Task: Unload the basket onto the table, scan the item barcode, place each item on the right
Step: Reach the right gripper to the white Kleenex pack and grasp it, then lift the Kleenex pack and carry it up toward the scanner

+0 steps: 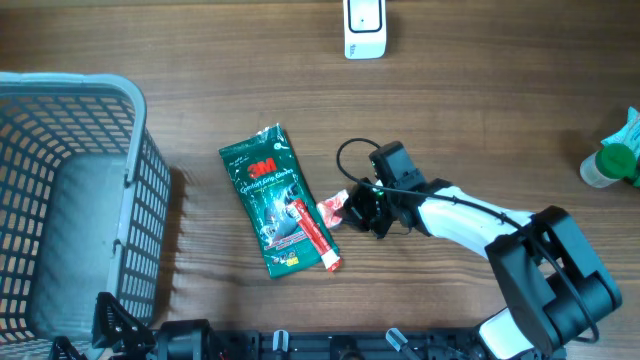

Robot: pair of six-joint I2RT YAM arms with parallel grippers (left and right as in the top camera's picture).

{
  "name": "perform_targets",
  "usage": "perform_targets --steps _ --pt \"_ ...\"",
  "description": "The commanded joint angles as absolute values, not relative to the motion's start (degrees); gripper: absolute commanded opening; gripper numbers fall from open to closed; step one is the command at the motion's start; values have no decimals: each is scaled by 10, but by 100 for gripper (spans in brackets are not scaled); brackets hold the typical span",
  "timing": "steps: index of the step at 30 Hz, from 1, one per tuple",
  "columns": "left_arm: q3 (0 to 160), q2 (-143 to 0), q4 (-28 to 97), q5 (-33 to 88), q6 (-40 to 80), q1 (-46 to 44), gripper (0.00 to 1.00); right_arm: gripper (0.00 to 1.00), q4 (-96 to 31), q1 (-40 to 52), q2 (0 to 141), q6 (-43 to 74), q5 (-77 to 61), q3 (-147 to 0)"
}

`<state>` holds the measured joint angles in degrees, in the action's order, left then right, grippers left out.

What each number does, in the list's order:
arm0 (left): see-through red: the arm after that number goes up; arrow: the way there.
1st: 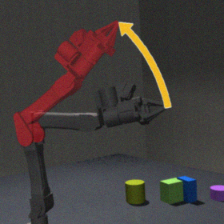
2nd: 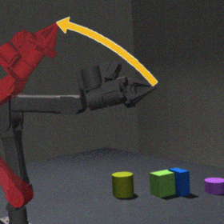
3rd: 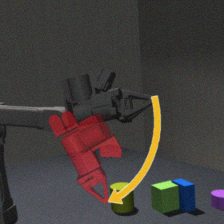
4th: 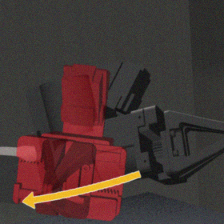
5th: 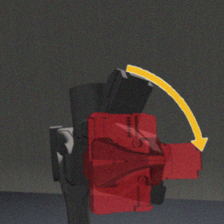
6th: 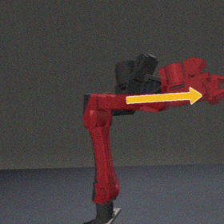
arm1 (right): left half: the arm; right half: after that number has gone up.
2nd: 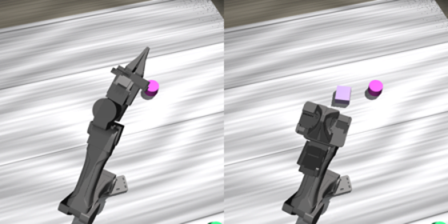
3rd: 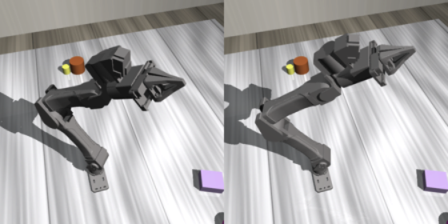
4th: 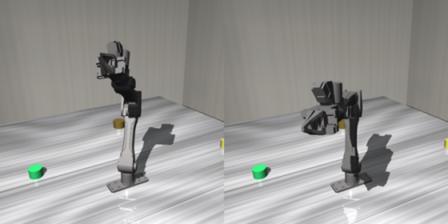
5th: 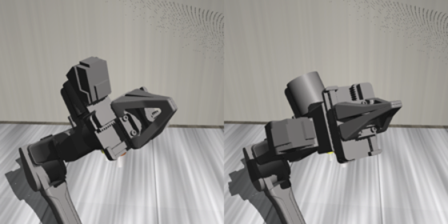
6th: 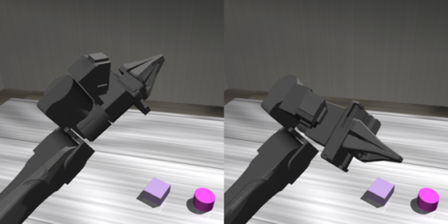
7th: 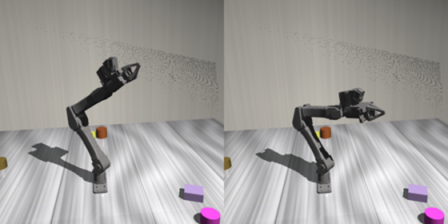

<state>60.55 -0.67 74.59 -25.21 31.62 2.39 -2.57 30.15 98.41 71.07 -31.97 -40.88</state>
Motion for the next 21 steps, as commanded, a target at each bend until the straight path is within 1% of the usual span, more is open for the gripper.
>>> perform_targets --steps 1,4,5,7,9,11,21 --pt "595 -3 758 -247 320 25 100 5 104 295 971 471 -450 -408" --pt "595 -3 758 -247 320 25 100 5 265 286 965 299 -681 -408" --pt "595 -3 758 -247 320 25 100 5 283 286 965 263 -722 -408" --pt "595 -3 758 -247 320 25 100 5 305 286 965 232 -763 -408" --pt "595 -3 758 -247 320 25 100 5 311 287 965 138 -818 -408" --pt "595 -3 758 -247 320 25 100 5 311 287 965 -8 -928 -408" --pt "595 -3 758 -247 320 25 100 5 308 287 965 -15 -926 -408"
